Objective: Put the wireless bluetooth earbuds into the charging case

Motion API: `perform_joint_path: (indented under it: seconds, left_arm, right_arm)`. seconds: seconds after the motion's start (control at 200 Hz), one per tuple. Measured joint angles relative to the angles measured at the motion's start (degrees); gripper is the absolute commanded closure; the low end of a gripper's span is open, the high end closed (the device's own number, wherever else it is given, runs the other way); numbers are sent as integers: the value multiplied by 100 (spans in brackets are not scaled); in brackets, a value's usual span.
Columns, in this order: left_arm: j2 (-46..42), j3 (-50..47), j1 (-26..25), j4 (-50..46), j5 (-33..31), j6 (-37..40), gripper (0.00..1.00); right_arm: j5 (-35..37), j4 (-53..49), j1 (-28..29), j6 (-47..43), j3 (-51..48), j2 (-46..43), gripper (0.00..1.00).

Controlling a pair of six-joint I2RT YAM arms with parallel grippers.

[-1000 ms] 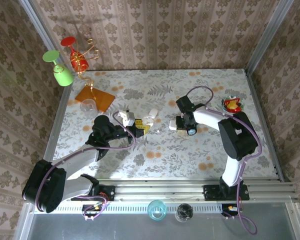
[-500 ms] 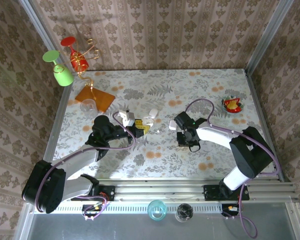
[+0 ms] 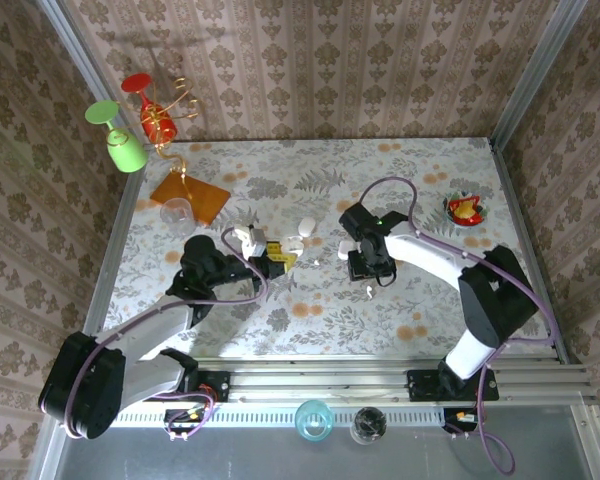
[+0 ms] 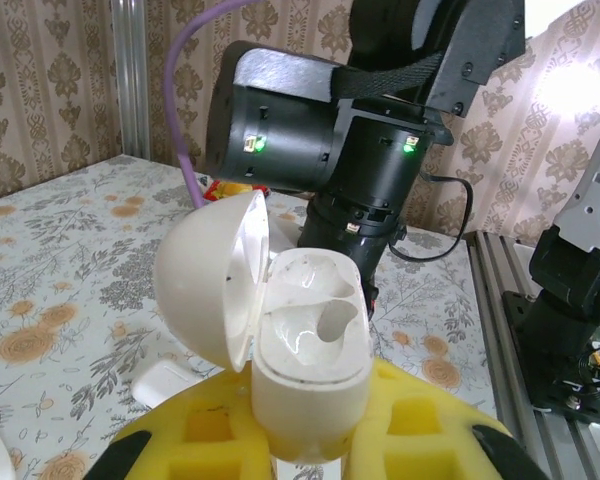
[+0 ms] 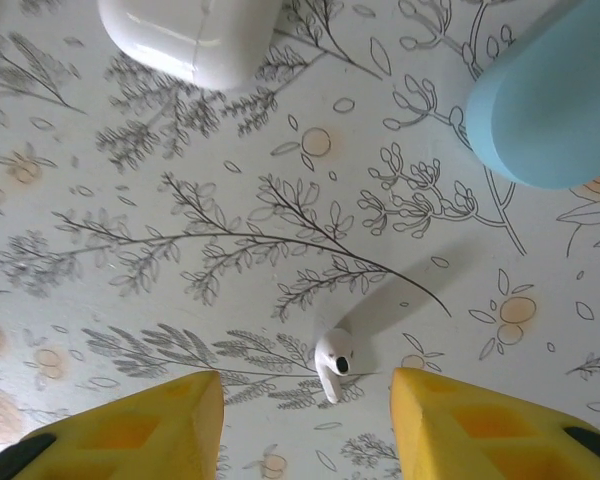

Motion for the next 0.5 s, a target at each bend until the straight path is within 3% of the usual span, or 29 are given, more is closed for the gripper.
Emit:
perform_joint_path:
  seconds: [0.22, 0.5]
  left_arm:
    - [-46, -11, 4, -66, -48, 59, 90]
    - [-181, -76, 4, -208, -120, 201, 90]
  right_arm:
    - [39, -754, 66, -431, 393, 560, 55]
    - [26, -925, 85, -682, 601, 1158, 61]
